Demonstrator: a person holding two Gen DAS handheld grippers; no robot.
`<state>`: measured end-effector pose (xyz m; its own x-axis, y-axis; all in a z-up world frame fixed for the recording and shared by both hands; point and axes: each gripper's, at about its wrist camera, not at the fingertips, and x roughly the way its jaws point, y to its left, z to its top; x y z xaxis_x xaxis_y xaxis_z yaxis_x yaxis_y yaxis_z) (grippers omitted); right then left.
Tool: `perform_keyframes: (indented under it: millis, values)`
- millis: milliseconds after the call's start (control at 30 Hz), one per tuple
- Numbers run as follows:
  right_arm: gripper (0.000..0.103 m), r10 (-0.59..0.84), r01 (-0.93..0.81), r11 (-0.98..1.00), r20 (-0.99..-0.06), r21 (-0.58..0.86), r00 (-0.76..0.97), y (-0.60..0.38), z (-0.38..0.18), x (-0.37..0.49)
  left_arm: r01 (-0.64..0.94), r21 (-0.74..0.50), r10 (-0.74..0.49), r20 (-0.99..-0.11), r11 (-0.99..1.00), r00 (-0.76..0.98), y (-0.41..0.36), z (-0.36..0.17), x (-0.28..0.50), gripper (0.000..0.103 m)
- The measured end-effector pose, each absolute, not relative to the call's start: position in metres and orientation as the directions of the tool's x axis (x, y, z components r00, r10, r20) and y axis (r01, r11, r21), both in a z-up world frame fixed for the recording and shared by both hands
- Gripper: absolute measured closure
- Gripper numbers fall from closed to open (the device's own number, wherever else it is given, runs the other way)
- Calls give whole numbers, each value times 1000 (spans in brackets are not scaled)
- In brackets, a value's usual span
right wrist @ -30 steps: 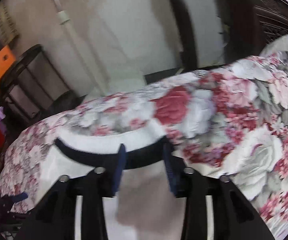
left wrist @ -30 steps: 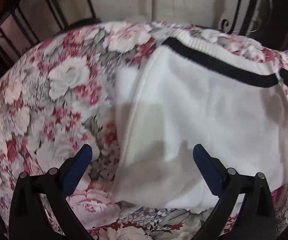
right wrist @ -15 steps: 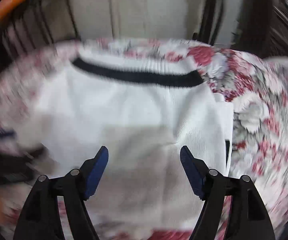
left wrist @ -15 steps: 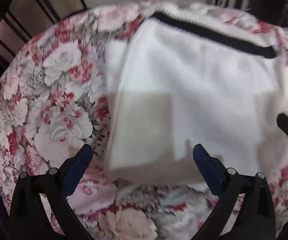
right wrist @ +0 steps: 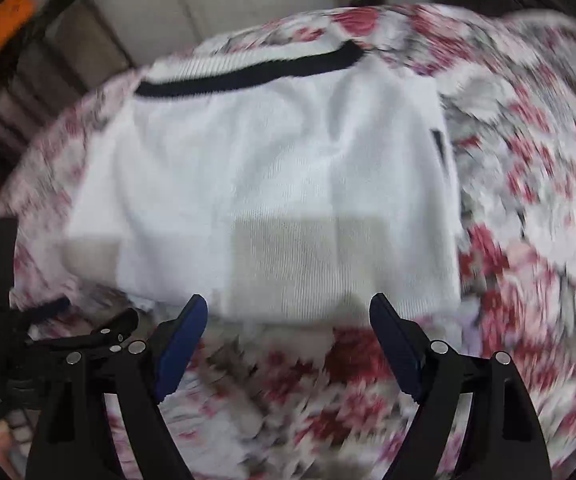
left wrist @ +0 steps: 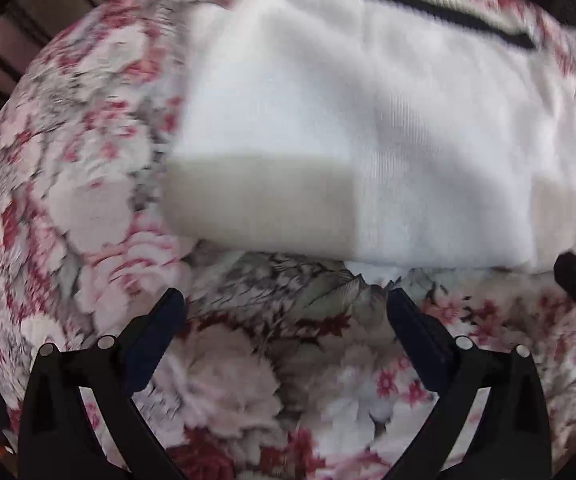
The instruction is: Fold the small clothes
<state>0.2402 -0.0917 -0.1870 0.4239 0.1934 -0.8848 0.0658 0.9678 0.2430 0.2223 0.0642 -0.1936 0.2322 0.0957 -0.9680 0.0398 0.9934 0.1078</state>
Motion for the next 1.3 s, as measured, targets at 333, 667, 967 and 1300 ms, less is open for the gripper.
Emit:
perform_keyframes:
  millis: [333,667,967,1300]
  values:
    - [19,143,154,947,-801,281,581,-149,-167,214,-109,-10,23,-956,994,294,113,-157,224,4]
    - [16,139,105,973,-889,204,437,-120,-223,256,-41,121,127,-978,992,168,101,-229,275,4]
    - [10,64,27,995,-820,96,569,-92,-185,253,17,152,137,-931,988,338,68,-174,266,5]
    - [10,80,-5,996,-892,87,445,-76,-220,269,100,213,163,-914,972,370,44,-213,267,4]
